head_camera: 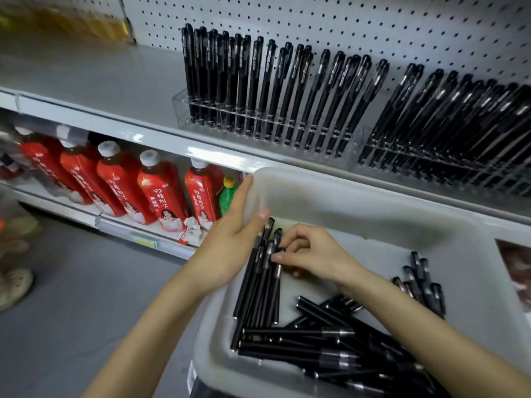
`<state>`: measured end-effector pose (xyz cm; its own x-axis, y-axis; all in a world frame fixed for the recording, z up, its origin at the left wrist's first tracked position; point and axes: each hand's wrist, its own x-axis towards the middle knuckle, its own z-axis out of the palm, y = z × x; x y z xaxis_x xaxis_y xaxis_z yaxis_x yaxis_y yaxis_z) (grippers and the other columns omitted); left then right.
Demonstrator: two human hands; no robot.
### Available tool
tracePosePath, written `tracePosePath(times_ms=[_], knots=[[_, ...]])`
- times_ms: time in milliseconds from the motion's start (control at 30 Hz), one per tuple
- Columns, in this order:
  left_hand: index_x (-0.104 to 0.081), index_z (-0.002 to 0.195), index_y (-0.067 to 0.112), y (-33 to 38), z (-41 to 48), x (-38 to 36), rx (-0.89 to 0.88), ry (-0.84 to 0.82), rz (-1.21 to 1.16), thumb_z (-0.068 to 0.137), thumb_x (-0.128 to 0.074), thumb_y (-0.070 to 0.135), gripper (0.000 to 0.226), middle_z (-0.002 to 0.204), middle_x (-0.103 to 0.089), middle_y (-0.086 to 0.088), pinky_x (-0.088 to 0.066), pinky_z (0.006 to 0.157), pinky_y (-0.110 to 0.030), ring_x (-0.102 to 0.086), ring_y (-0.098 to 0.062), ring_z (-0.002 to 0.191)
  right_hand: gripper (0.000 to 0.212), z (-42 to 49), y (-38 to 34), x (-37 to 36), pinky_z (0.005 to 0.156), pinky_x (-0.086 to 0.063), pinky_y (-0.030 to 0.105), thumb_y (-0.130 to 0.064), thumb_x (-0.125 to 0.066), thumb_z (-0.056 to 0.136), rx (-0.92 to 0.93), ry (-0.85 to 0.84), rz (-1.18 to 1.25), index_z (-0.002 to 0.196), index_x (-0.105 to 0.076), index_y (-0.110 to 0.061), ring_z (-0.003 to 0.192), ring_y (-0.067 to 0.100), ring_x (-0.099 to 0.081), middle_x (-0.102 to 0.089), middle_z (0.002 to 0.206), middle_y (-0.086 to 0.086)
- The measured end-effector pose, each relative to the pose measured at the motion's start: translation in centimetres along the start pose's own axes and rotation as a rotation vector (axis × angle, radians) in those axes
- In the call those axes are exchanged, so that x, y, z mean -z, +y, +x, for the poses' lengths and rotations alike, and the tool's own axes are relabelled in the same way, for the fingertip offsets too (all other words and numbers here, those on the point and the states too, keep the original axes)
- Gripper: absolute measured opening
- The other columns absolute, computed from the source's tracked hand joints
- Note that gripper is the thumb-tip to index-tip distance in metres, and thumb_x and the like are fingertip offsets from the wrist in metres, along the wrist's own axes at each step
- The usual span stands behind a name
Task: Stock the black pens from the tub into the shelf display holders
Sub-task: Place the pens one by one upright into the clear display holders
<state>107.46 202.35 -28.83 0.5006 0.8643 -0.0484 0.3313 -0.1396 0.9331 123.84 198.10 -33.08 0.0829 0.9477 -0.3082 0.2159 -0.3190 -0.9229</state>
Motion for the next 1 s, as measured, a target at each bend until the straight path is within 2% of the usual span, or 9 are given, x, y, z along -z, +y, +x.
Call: tracePosePath(times_ms=[167, 267, 367, 433, 533, 600, 733, 867, 1000], knots=[[-0.011, 0.148, 0.042, 0.1, -0.2, 0.2, -0.009, 0.004, 0.007, 0.095, -0.041, 0.044, 0.061, 0.134, -0.023, 0.036, -0.017, 0.101, -0.012, -0.022, 0.014, 0.124, 0.017, -0.8, -1.2, 0.3, 0.053, -0.054, 0.023, 0.001, -0.071, 0.078, -0.040, -0.043, 0.152, 0.083, -0.057, -0.006, 0.051, 0.009, -0.060, -0.059, 0.060, 0.004], [-0.016, 0.149, 0.033, 0.5, -0.2, 0.4, -0.024, 0.060, 0.130, 0.094, -0.042, 0.044, 0.061, 0.141, -0.033, 0.020, -0.024, 0.099, -0.015, -0.031, 0.003, 0.127, 0.014, -1.5, -2.8, 1.5, 0.059, -0.054, 0.022, 0.003, -0.068, 0.080, -0.014, -0.037, 0.214, 0.088, -0.061, -0.006, 0.061, 0.014, -0.063, -0.063, 0.071, 0.008], [-0.024, 0.147, 0.022, 1.5, -0.1, 0.8, -0.173, 0.155, 0.401, 0.095, -0.039, 0.046, 0.059, 0.140, -0.036, 0.006, -0.026, 0.105, -0.021, -0.035, -0.009, 0.129, 0.014, -2.3, -4.7, 3.6, 0.067, -0.055, 0.025, 0.003, -0.066, 0.080, 0.058, 0.009, 0.307, 0.089, -0.063, -0.007, 0.073, 0.020, -0.064, -0.066, 0.079, 0.009], [-0.037, 0.141, 0.020, 2.9, -0.1, 0.6, -0.298, 0.216, 0.504, 0.096, -0.037, 0.049, 0.053, 0.132, -0.042, 0.005, -0.030, 0.104, -0.022, -0.039, -0.010, 0.124, 0.014, -3.0, -5.9, 4.9, 0.068, -0.055, 0.027, -0.001, -0.067, 0.078, 0.123, 0.056, 0.362, 0.090, -0.063, -0.007, 0.073, 0.021, -0.065, -0.068, 0.080, 0.010], [-0.054, 0.128, 0.024, 5.8, -0.2, -0.5, -0.319, 0.178, 0.289, 0.092, -0.045, 0.046, 0.043, 0.116, -0.056, 0.012, -0.037, 0.092, -0.011, -0.050, 0.004, 0.107, 0.022, -4.1, -7.5, 6.9, 0.069, -0.056, 0.028, -0.010, -0.068, 0.070, 0.219, 0.119, 0.392, 0.091, -0.062, -0.006, 0.074, 0.020, -0.067, -0.070, 0.081, 0.009], [-0.062, 0.117, 0.027, 7.4, 0.1, -1.9, -0.280, 0.047, 0.139, 0.090, -0.054, 0.036, 0.029, 0.103, -0.065, 0.013, -0.045, 0.083, -0.010, -0.058, 0.005, 0.095, 0.023, -5.0, -8.5, 8.3, 0.068, -0.055, 0.027, -0.010, -0.067, 0.070, 0.285, 0.151, 0.416, 0.092, -0.062, -0.007, 0.075, 0.019, -0.067, -0.069, 0.081, 0.009], [-0.066, 0.098, 0.026, 9.7, 1.0, -4.7, -0.135, -0.202, -0.112, 0.091, -0.058, 0.012, 0.017, 0.090, -0.070, -0.004, -0.056, 0.073, -0.034, -0.069, -0.013, 0.073, 0.020, -6.8, -10.2, 10.7, 0.070, -0.054, 0.027, -0.011, -0.068, 0.071, 0.393, 0.268, 0.327, 0.090, -0.062, -0.011, 0.078, 0.020, -0.068, -0.068, 0.086, 0.014], [-0.067, 0.087, 0.015, 11.5, 2.7, -7.0, -0.109, -0.253, -0.250, 0.089, -0.058, 0.003, 0.015, 0.069, -0.070, -0.003, -0.056, 0.060, -0.031, -0.067, -0.017, 0.060, 0.022, -8.4, -10.9, 12.8, 0.072, -0.056, 0.026, -0.010, -0.069, 0.076, 0.432, 0.389, 0.250, 0.096, -0.062, -0.012, 0.089, 0.023, -0.070, -0.070, 0.096, 0.016], [-0.065, 0.078, 0.016, 13.5, 4.3, -10.1, -0.165, -0.230, -0.253, 0.087, -0.062, 0.003, 0.016, 0.071, -0.071, -0.006, -0.055, 0.058, -0.027, -0.068, -0.017, 0.060, 0.026, -9.4, -10.6, 15.3, 0.072, -0.057, 0.029, -0.011, -0.073, 0.075, 0.424, 0.512, 0.210, 0.099, -0.063, -0.014, 0.088, 0.024, -0.071, -0.069, 0.094, 0.014]])
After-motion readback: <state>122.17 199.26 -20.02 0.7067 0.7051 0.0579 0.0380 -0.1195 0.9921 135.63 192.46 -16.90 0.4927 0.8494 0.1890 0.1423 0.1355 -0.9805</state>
